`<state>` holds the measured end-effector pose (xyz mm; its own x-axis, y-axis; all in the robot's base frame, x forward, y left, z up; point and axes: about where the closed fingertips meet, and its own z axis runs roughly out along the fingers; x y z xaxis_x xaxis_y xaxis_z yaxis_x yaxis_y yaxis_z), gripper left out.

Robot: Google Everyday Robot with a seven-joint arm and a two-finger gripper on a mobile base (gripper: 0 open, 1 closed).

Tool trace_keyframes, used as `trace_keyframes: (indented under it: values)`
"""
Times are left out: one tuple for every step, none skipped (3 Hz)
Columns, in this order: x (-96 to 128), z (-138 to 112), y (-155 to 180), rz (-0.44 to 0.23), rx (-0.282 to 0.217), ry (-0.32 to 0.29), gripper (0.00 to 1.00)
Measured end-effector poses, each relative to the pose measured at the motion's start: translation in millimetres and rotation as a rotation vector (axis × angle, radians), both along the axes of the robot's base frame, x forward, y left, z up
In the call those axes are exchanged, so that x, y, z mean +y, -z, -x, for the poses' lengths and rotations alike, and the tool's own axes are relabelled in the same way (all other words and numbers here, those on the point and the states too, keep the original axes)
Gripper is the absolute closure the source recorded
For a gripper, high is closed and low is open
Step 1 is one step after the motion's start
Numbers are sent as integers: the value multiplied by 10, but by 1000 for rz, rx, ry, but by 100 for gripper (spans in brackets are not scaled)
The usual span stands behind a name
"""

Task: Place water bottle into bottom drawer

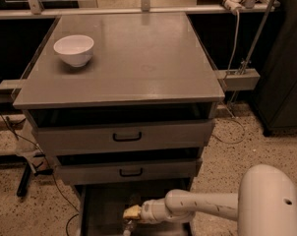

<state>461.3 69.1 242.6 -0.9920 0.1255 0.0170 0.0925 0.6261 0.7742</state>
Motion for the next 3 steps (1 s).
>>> trace_keyframes:
  values:
    - [-35,-52,178,-13,7,13,100]
    - [-94,-126,282,-24,-8,26,100]
    - [-170,-163,373,-35,-27,37,100]
